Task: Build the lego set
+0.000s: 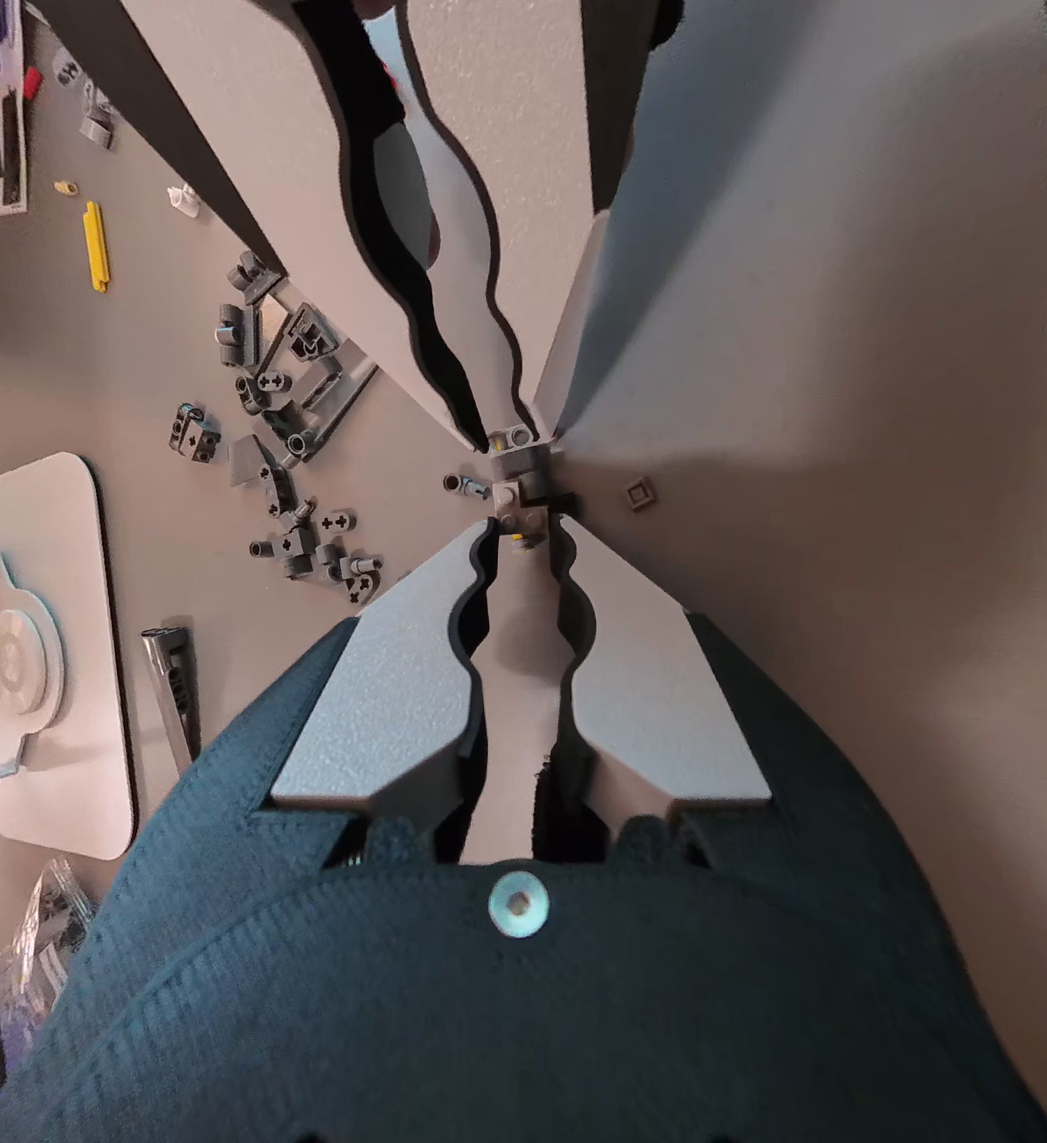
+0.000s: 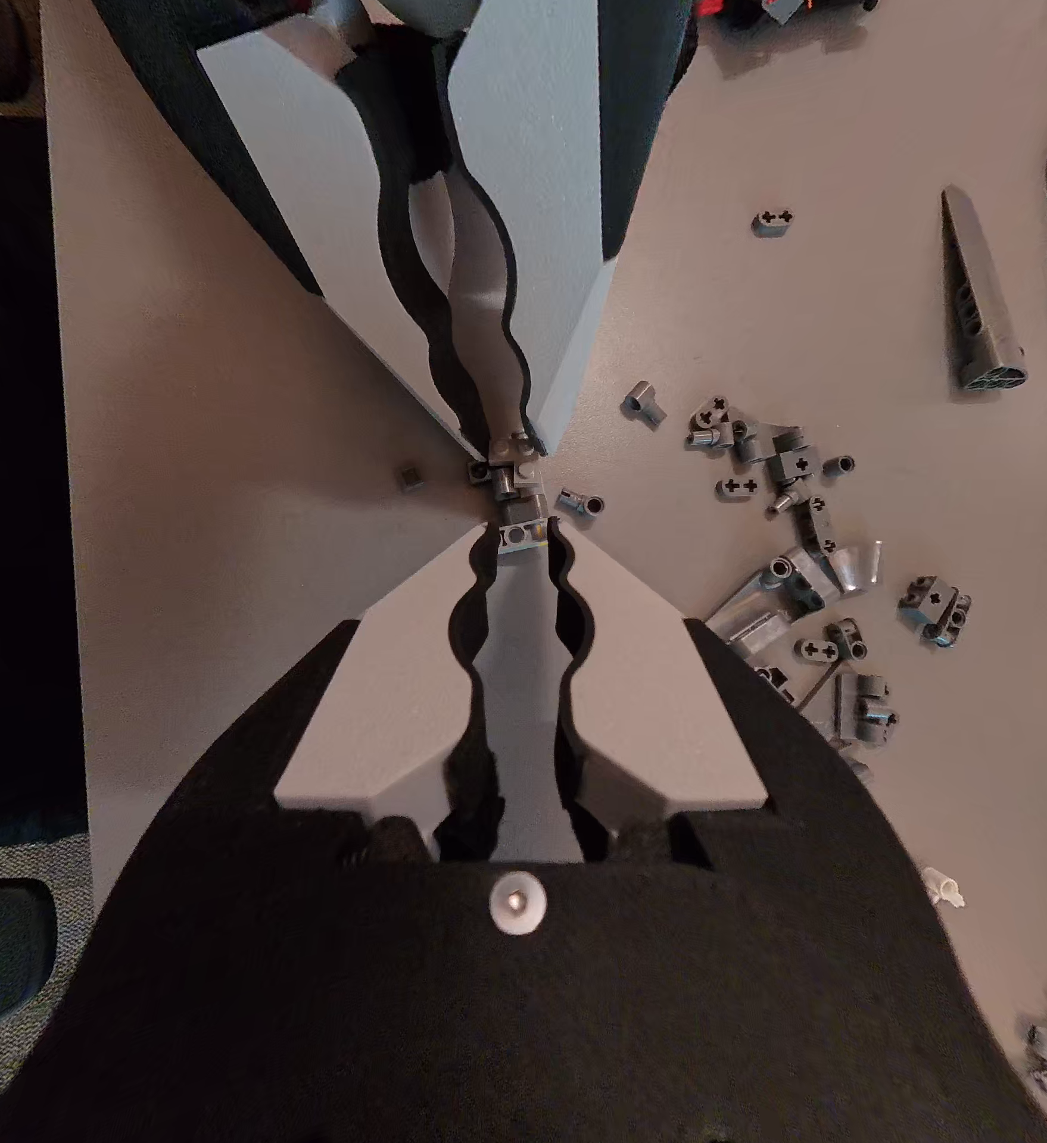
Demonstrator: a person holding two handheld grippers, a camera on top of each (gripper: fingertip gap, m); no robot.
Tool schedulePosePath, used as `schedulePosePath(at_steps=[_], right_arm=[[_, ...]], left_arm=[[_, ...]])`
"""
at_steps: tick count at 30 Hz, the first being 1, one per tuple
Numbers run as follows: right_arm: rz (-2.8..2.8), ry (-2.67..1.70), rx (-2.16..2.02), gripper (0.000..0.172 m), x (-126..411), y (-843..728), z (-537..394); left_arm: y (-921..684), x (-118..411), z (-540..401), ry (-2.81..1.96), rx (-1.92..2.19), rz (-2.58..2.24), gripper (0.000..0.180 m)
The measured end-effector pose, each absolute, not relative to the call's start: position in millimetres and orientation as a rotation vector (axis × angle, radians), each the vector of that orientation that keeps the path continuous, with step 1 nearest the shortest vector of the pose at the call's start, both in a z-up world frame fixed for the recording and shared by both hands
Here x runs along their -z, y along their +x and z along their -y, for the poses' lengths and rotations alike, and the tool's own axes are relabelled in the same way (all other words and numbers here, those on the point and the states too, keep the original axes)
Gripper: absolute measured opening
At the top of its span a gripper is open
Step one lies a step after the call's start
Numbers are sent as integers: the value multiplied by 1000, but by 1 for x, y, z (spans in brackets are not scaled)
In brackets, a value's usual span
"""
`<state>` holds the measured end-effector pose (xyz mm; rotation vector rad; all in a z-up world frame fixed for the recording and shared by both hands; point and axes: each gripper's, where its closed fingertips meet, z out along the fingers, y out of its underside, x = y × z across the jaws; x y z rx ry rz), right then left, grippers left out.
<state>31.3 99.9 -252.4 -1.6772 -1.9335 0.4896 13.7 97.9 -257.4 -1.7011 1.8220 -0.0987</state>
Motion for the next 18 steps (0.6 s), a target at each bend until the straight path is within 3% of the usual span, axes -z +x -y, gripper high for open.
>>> schedulePosePath(at_steps=[18], right_arm=[[1906,-1734,-645,8,255,34,-103]], left_arm=[[20,258,-102,-1684,59,-1888,14]])
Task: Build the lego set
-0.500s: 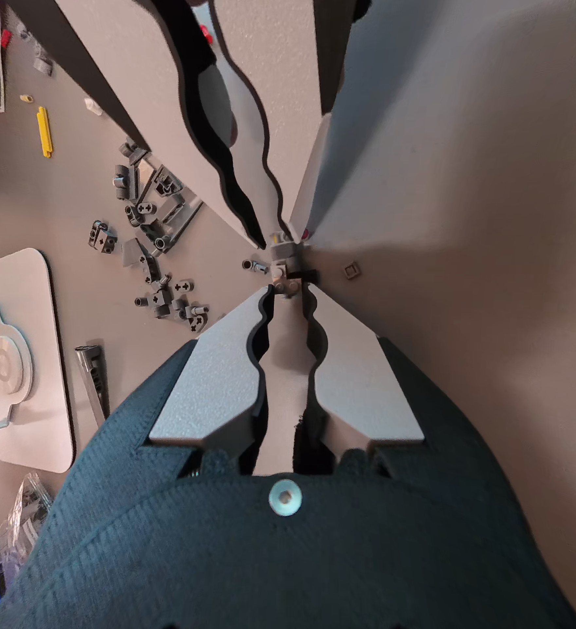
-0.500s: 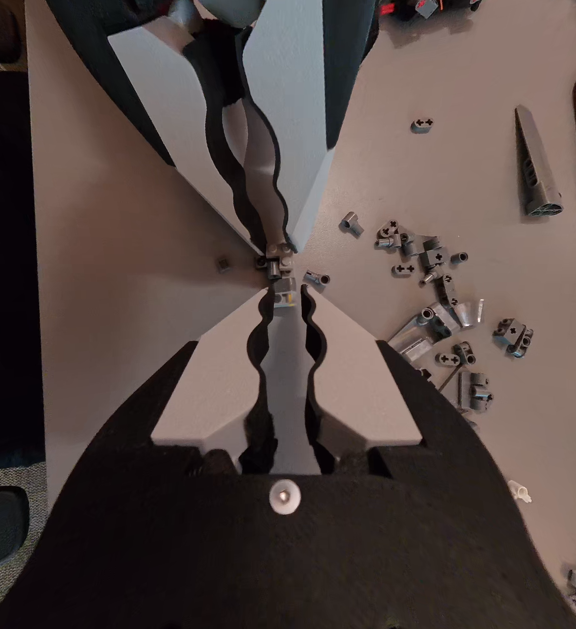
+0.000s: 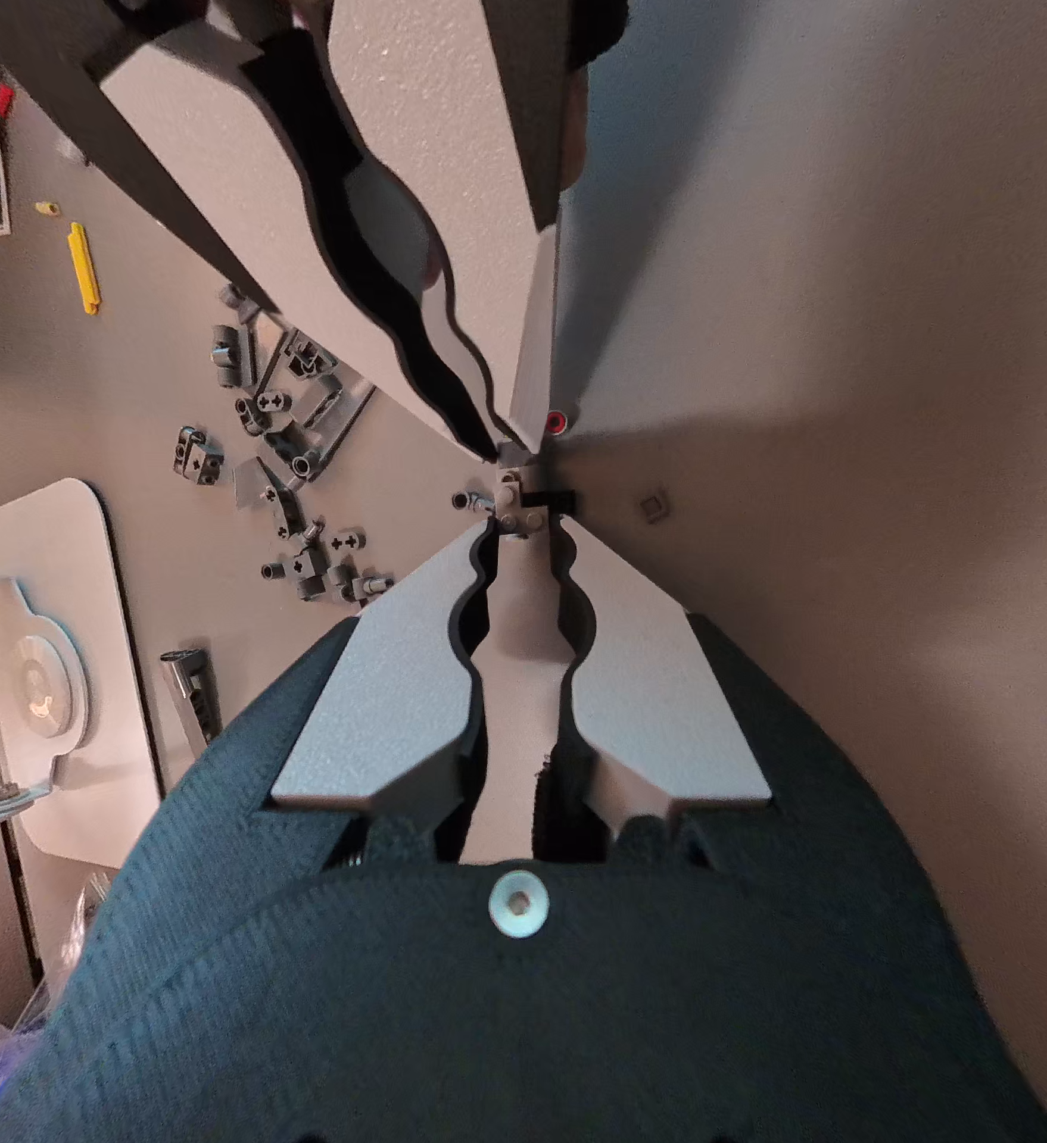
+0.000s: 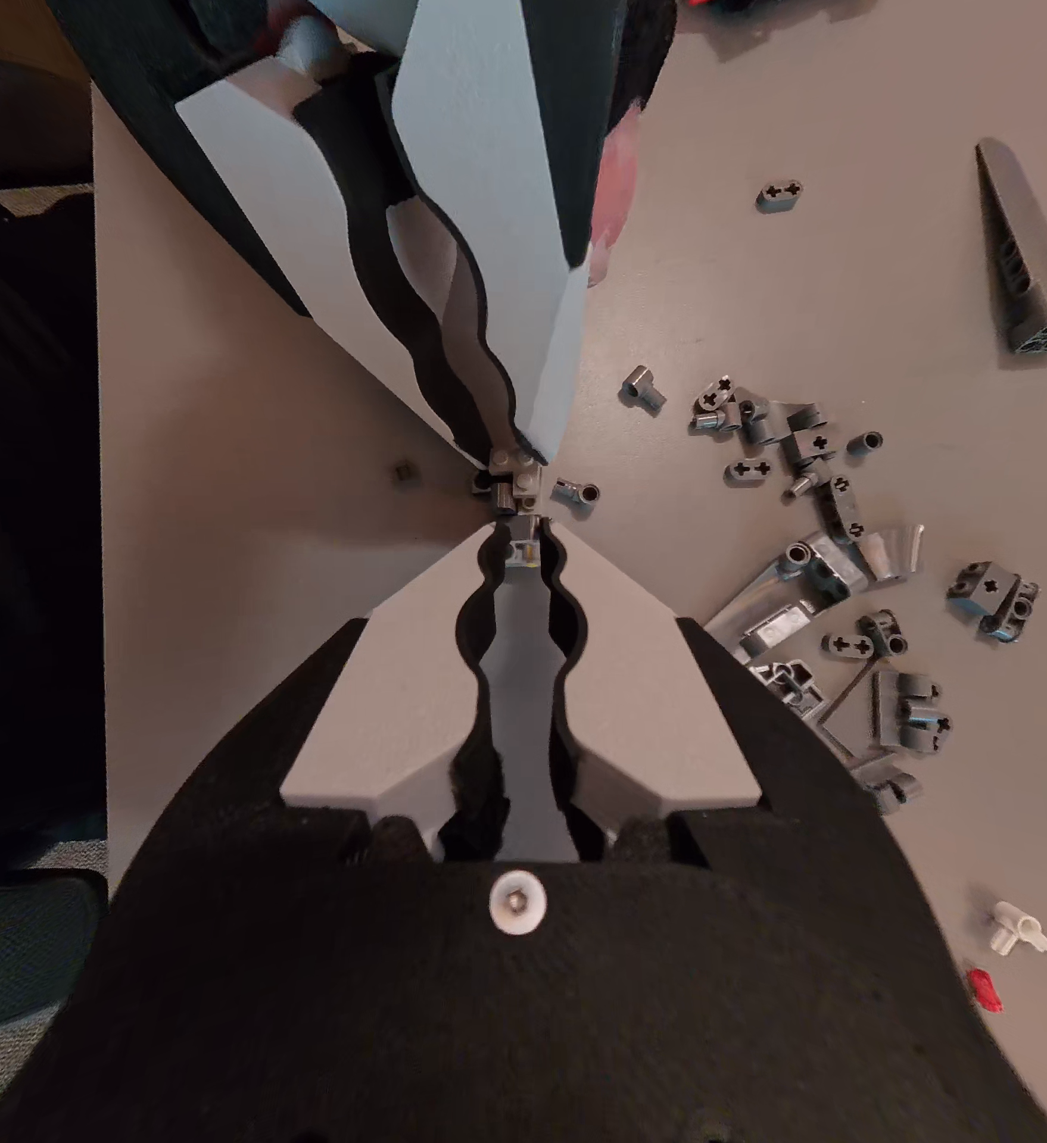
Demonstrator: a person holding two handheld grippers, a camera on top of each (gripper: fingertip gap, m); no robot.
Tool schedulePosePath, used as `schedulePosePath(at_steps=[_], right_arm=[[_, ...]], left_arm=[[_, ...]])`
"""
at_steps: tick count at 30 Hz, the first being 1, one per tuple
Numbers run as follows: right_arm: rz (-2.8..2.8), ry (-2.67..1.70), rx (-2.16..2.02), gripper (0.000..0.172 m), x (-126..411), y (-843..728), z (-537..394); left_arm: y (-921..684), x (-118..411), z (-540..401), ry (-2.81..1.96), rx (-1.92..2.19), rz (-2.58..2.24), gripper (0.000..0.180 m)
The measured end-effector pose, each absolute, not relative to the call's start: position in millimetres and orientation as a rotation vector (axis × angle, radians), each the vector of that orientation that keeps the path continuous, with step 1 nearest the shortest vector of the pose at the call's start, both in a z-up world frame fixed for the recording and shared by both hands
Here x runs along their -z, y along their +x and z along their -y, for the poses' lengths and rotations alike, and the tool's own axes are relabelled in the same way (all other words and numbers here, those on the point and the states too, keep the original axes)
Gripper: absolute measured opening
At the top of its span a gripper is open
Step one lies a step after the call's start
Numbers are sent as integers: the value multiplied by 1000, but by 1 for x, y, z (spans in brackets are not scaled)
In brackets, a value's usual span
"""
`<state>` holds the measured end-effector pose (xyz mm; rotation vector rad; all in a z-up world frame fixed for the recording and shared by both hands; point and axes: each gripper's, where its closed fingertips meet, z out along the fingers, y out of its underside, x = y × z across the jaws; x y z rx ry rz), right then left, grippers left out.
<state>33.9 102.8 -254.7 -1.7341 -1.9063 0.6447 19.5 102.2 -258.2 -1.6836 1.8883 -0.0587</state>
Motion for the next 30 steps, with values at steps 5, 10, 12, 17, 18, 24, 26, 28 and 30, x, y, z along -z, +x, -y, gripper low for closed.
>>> schedulePosePath(at_steps=[5,10,12,17,18,24,26,28,30], right_arm=[[1905,-1746,-666,8,256,34,-103],[1911,-1741,-650,8,256,34,-103],[1908,-1741,-650,8,256,34,-104],[1906,-1739,-658,8,256,34,-104],[1907,-1738,-658,8,256,34,-104],[1904,-1735,-657,8,256,34,-104],[1904,-1734,-657,8,256,34,-104],[1903,-1734,-658,7,256,34,-104],[1904,-1733,-658,7,256,34,-105]], left_arm=[[21,257,-103,-1692,57,-1899,15],[22,256,-103,-1701,62,-1925,15],[22,257,-103,-1715,69,-1929,15],[22,257,-103,-1755,92,-1931,14],[22,257,-103,-1765,98,-1931,14],[23,258,-102,-1806,131,-1926,15],[23,258,-102,-1817,142,-1922,15],[23,258,-101,-1824,148,-1920,15],[23,258,-102,-1826,148,-1915,17]])
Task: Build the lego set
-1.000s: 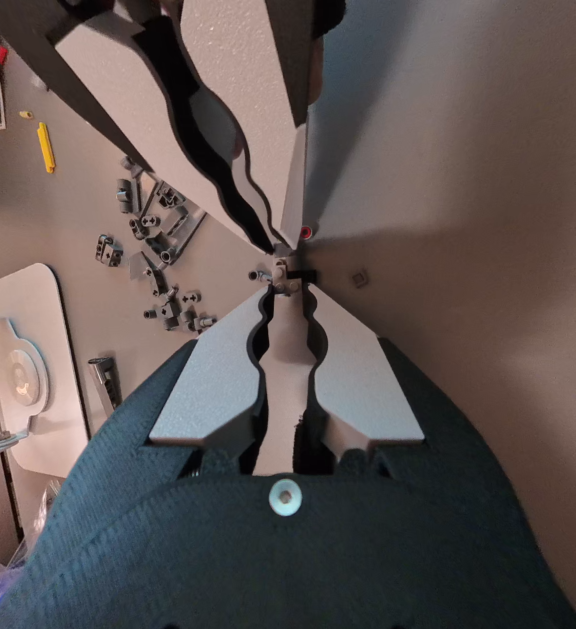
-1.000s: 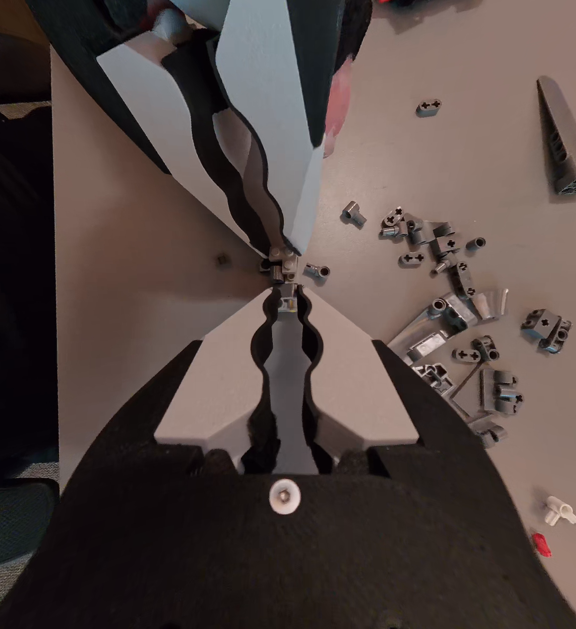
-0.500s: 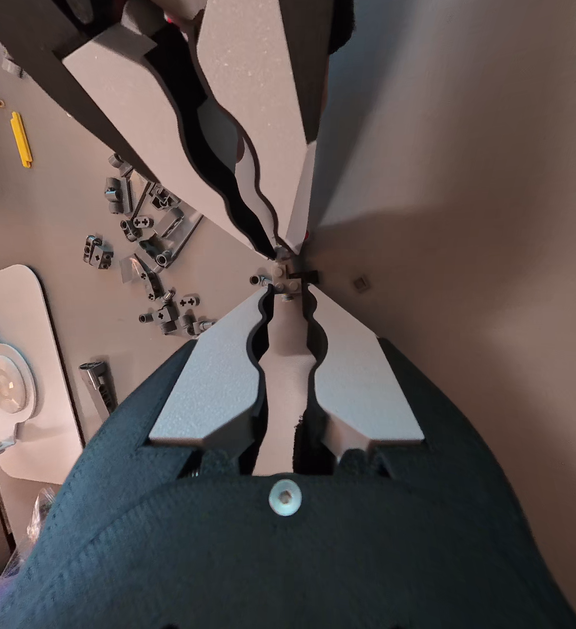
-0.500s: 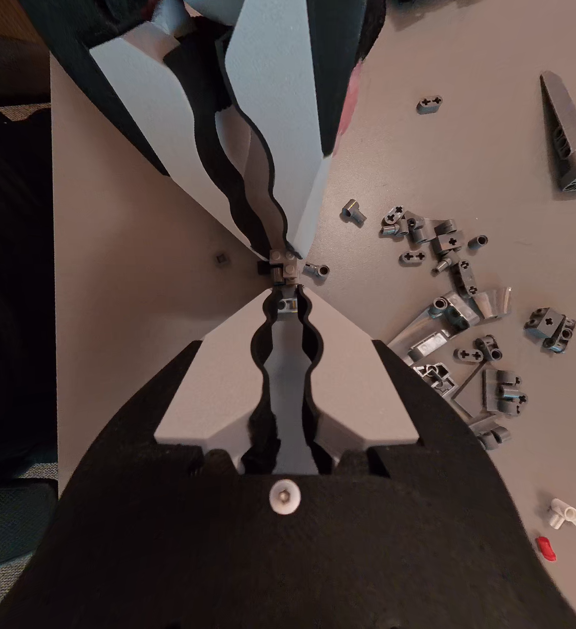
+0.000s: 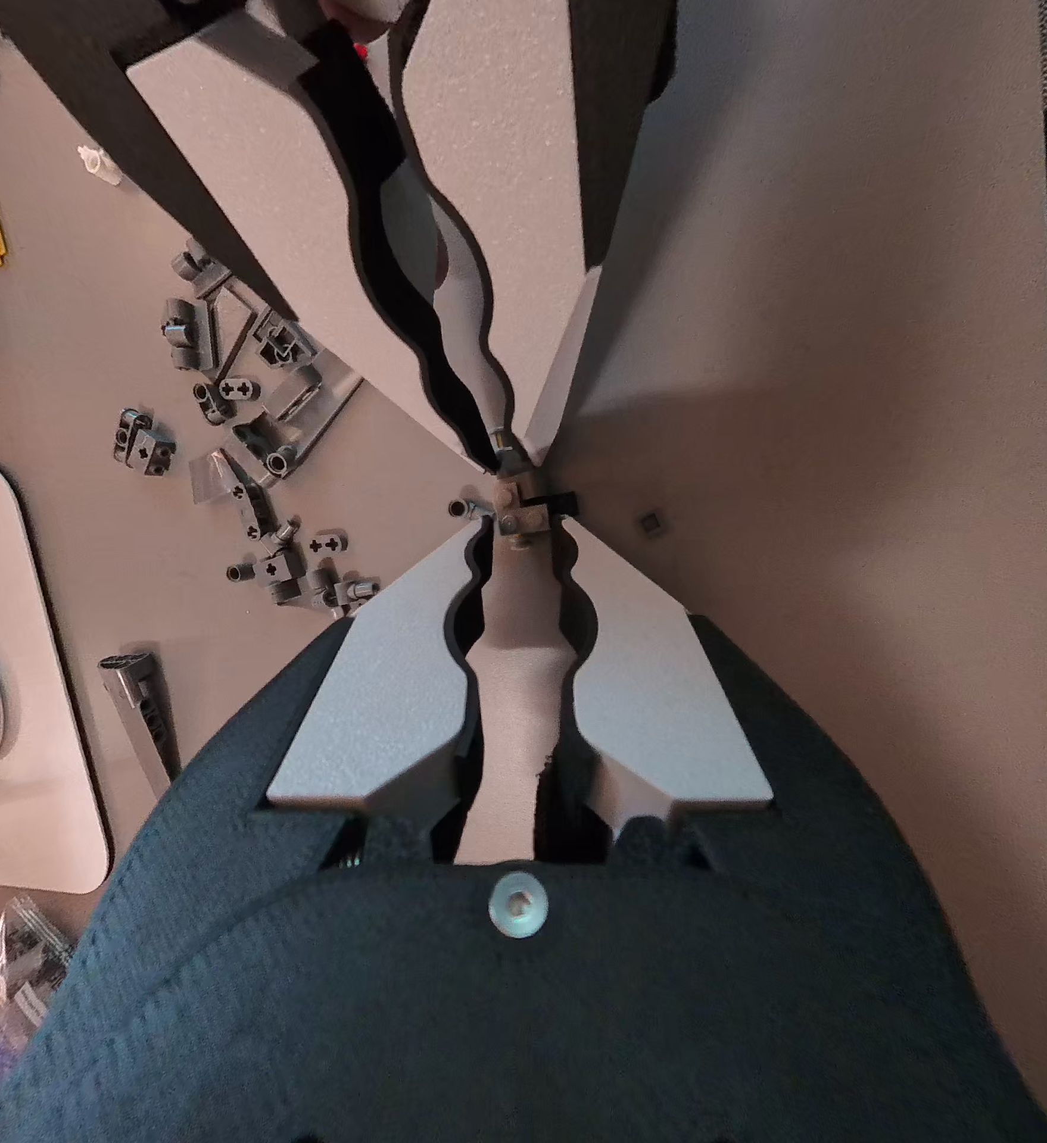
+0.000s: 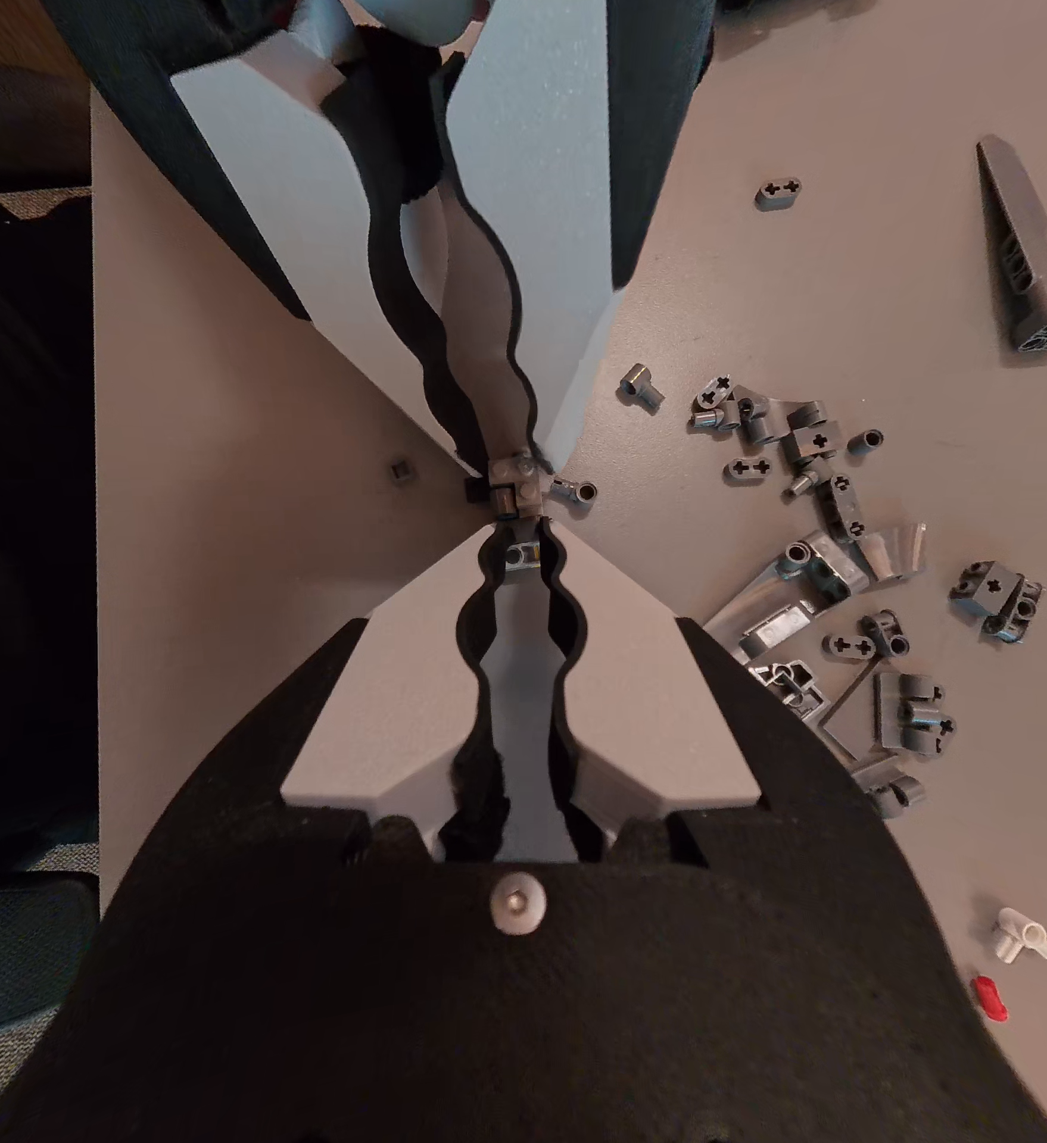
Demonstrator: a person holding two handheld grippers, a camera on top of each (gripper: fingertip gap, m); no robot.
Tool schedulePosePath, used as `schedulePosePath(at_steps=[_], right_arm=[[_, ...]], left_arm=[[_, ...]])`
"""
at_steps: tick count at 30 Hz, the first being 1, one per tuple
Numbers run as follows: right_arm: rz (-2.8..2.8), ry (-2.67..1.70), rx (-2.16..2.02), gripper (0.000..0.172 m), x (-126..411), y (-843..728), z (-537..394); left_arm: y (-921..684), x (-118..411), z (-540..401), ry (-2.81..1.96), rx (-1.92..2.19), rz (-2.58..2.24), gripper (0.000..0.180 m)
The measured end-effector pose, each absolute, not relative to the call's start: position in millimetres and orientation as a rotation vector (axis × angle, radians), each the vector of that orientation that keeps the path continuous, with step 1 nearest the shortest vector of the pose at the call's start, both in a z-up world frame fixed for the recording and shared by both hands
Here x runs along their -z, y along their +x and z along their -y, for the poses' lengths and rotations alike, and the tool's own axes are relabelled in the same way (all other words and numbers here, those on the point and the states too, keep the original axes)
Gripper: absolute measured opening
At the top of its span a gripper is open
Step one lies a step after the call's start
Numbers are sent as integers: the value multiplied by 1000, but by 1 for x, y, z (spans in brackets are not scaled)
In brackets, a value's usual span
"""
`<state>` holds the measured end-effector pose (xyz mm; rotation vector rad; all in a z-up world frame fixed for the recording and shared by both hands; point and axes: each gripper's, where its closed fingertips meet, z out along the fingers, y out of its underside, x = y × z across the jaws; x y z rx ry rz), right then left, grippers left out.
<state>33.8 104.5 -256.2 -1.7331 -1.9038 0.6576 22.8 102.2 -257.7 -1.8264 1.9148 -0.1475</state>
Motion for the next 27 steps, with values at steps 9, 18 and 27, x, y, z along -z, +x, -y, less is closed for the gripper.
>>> schedulePosePath(at_steps=[9,18,27], right_arm=[[1902,-1731,-661,6,256,34,-105],[1901,-1728,-665,6,256,34,-105],[1900,-1727,-668,5,256,33,-105]], left_arm=[[17,253,-105,-1814,158,-1868,19],[23,239,-100,-1661,252,-1815,11],[26,250,-102,-1643,228,-1831,5]])
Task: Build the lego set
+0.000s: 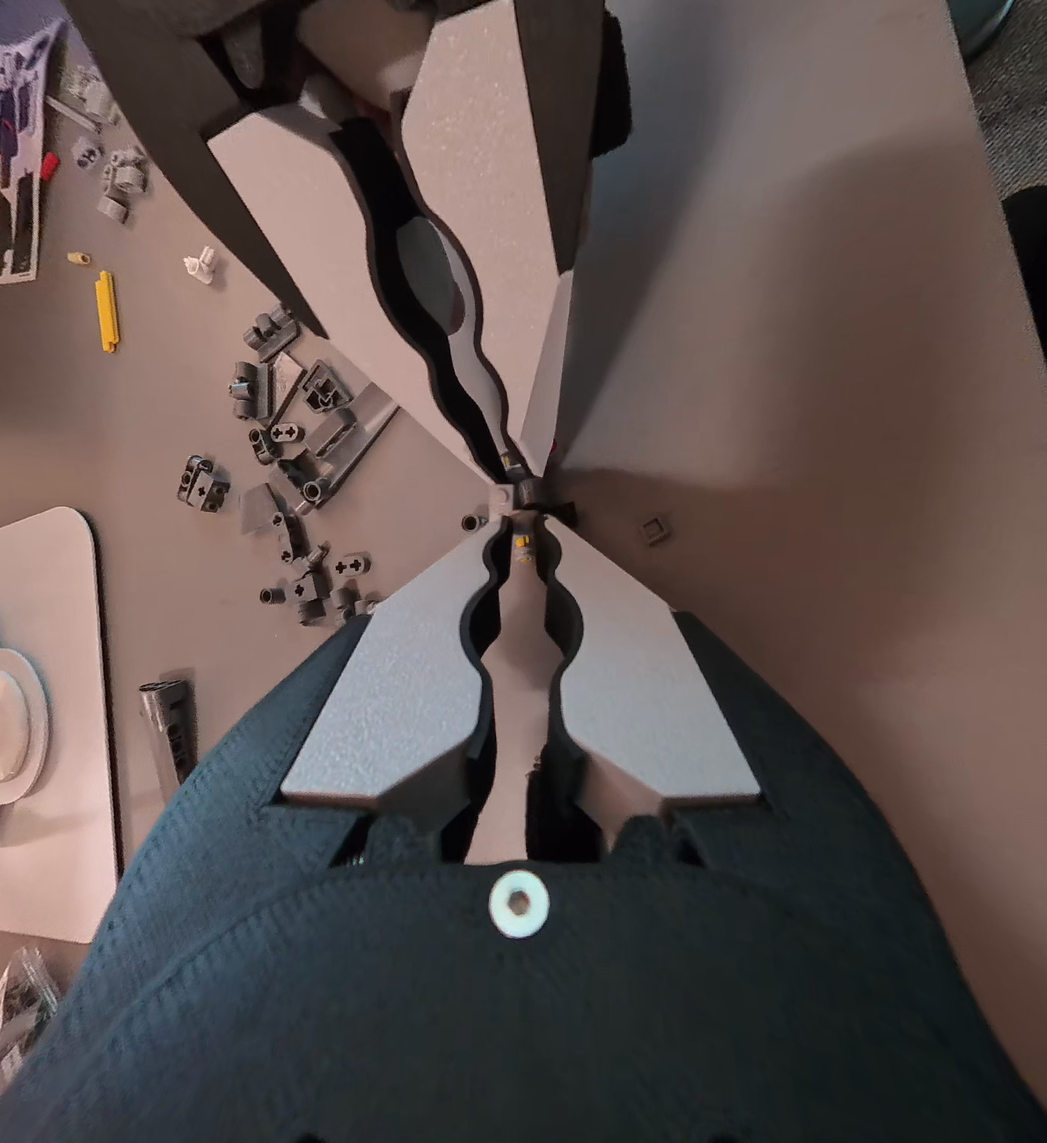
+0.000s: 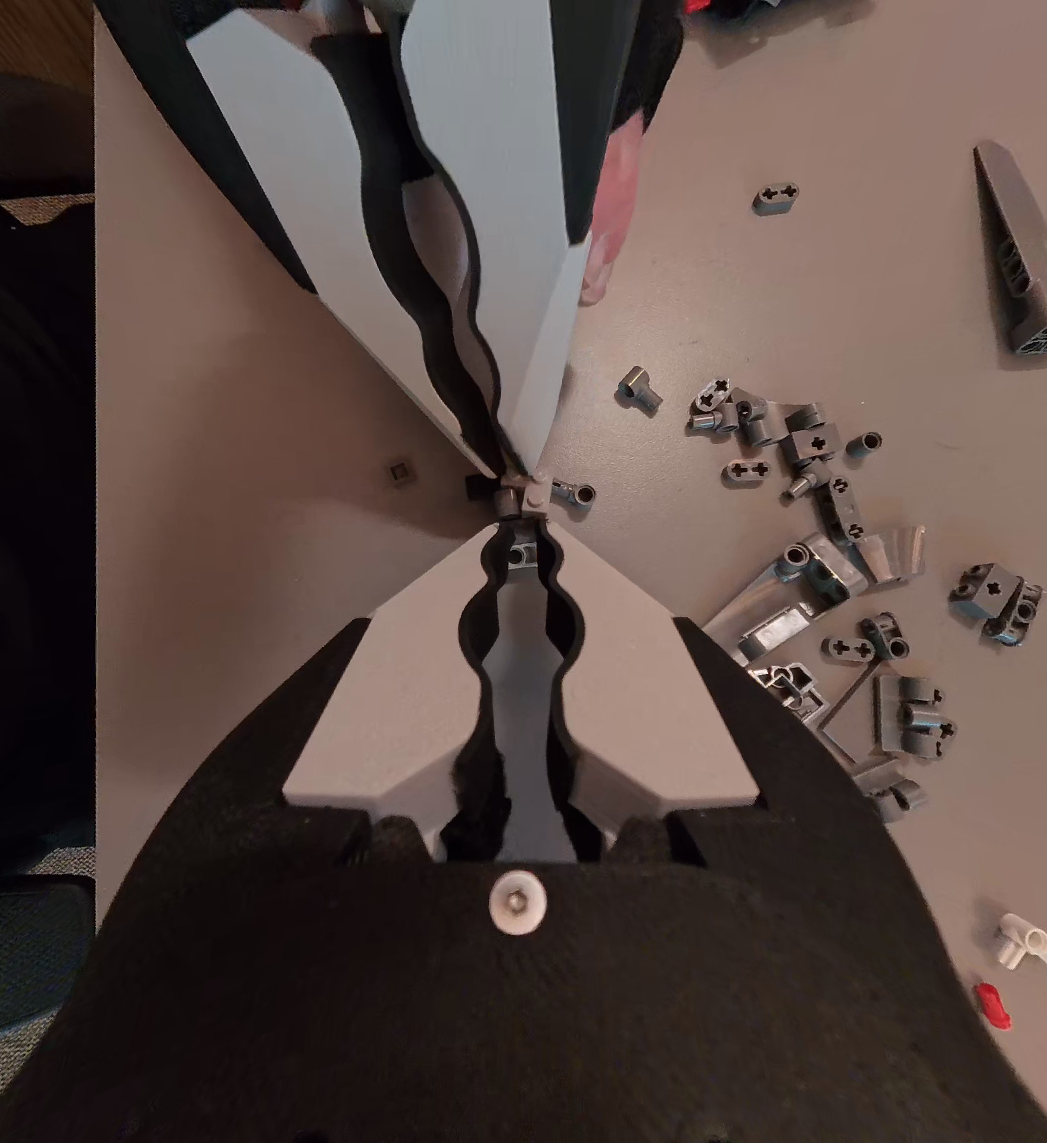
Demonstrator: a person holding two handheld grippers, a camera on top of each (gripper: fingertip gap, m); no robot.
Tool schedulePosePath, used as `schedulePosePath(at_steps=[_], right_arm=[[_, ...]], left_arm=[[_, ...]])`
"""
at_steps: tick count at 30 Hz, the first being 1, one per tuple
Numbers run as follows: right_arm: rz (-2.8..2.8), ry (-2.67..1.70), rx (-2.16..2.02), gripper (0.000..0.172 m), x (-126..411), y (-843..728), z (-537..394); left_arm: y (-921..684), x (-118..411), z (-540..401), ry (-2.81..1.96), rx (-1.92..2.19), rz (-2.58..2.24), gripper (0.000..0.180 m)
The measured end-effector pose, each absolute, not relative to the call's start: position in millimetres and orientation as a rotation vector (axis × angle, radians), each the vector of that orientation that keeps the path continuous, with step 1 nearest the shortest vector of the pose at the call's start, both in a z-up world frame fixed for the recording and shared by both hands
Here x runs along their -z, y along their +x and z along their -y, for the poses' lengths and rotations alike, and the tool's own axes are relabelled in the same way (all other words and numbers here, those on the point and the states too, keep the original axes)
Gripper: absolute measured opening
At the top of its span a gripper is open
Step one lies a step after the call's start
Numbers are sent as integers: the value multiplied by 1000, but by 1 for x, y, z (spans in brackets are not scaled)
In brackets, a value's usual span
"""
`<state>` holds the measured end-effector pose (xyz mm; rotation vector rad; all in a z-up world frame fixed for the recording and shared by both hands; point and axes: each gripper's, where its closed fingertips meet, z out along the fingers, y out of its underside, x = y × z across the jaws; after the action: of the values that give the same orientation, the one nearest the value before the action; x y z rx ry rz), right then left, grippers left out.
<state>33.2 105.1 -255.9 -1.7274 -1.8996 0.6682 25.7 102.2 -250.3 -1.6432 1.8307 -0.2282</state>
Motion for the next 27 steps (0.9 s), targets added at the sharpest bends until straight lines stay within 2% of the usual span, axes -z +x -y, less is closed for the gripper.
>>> schedulePosePath(at_steps=[27], right_arm=[[1901,-1717,-660,1,256,34,-105]], left_arm=[[28,250,-95,-1675,277,-1831,6]])
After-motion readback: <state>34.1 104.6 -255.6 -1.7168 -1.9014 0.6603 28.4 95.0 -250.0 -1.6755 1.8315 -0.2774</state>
